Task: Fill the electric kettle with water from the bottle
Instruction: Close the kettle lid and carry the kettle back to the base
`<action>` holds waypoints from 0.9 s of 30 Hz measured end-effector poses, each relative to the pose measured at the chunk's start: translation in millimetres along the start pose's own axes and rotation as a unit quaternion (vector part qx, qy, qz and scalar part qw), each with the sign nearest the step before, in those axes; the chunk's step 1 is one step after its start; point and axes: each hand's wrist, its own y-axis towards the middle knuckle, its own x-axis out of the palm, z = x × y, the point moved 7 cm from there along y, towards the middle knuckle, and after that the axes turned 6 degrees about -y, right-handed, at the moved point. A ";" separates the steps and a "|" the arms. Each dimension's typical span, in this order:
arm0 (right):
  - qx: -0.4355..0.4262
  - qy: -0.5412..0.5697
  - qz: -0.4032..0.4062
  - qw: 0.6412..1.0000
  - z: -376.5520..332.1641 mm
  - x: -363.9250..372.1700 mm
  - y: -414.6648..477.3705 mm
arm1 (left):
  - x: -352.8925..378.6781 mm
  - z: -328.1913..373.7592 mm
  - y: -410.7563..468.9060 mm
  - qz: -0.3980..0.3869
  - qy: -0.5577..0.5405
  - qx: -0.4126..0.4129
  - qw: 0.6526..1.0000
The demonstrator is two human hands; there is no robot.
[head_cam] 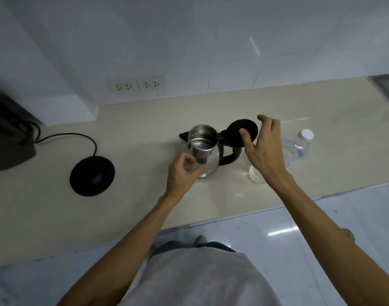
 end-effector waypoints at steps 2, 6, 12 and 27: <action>0.025 0.009 -0.006 1.000 4.5 4.7 3.1 | -15.2 2.2 16.8 0.021 0.007 0.016 1.000; 0.034 0.033 -0.024 0.999 -9.4 18.0 11.4 | -25.4 -1.6 46.8 -0.009 0.038 0.016 0.999; -0.071 0.046 0.018 0.996 -54.3 32.2 21.5 | -5.3 -20.6 58.9 -0.100 0.020 -0.075 0.992; -0.178 -0.074 -0.126 0.973 -83.2 120.2 19.0 | 11.0 -22.2 58.6 -0.113 -0.049 -0.082 0.989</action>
